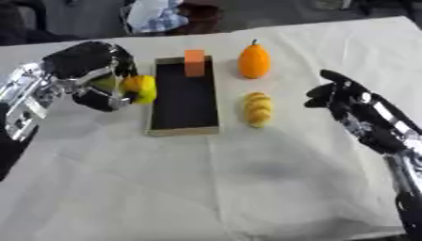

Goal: Pick up objects on the table and place them in the box.

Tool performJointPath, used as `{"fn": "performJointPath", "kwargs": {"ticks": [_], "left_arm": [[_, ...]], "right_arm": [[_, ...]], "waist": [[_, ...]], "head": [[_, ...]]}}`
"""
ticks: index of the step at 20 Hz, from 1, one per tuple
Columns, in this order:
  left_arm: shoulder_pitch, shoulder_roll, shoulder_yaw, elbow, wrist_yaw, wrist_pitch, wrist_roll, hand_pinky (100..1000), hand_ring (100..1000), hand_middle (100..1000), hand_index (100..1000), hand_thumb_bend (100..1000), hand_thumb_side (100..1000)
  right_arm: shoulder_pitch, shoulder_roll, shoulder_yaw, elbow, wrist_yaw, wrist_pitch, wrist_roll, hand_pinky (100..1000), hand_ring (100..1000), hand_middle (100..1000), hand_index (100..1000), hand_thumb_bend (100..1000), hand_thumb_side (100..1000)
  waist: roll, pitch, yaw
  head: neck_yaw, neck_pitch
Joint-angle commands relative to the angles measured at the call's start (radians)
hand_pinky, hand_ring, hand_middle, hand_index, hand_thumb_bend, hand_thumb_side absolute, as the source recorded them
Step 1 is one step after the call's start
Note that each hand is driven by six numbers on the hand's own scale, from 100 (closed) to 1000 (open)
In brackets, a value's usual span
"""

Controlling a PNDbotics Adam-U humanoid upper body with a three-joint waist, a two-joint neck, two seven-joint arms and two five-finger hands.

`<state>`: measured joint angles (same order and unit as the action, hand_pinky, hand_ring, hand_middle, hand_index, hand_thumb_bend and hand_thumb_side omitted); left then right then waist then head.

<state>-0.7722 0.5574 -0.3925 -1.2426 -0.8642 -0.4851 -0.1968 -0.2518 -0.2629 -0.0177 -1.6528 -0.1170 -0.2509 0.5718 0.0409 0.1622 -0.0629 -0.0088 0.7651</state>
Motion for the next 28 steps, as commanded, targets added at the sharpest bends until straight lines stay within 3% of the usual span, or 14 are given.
{"fn": "performJointPath", "kwargs": {"ticks": [1,10,13,17,28], "left_arm": [[-0.01,-0.023,-0.016,0.02,-0.036,-0.029,-0.021,649,560,521,662,196,323],[0.015,-0.061,-0.013,0.074,-0.144,-0.083,-0.034,685,620,598,725,229,348],[0.021,-0.054,-0.009,0.072,-0.164,-0.087,-0.031,697,642,660,776,253,356],[0.023,-0.048,0.002,0.063,-0.167,-0.072,-0.008,717,675,723,850,261,350],[0.009,-0.02,0.052,0.006,-0.104,-0.015,0.015,746,708,778,890,231,312]], "right_arm": [[-0.012,-0.008,-0.007,-0.016,-0.009,-0.002,-0.006,826,740,743,1000,100,524],[-0.014,-0.005,-0.008,-0.015,-0.01,-0.004,-0.006,826,740,743,1000,100,522],[-0.015,-0.006,-0.008,-0.014,-0.01,-0.005,-0.006,827,740,743,1000,100,522],[-0.015,-0.005,-0.006,-0.013,-0.01,-0.005,-0.003,827,740,743,1000,100,523],[-0.017,-0.004,-0.005,-0.012,-0.009,-0.005,0.0,828,741,743,1000,100,523]], "waist": [[-0.018,-0.028,-0.002],[-0.025,-0.027,0.003],[-0.025,-0.026,0.005],[-0.025,-0.026,0.007],[-0.027,-0.027,0.007]], "head": [[0.003,0.005],[0.002,0.005],[0.0,0.005],[-0.002,0.005],[-0.006,0.005]]}}
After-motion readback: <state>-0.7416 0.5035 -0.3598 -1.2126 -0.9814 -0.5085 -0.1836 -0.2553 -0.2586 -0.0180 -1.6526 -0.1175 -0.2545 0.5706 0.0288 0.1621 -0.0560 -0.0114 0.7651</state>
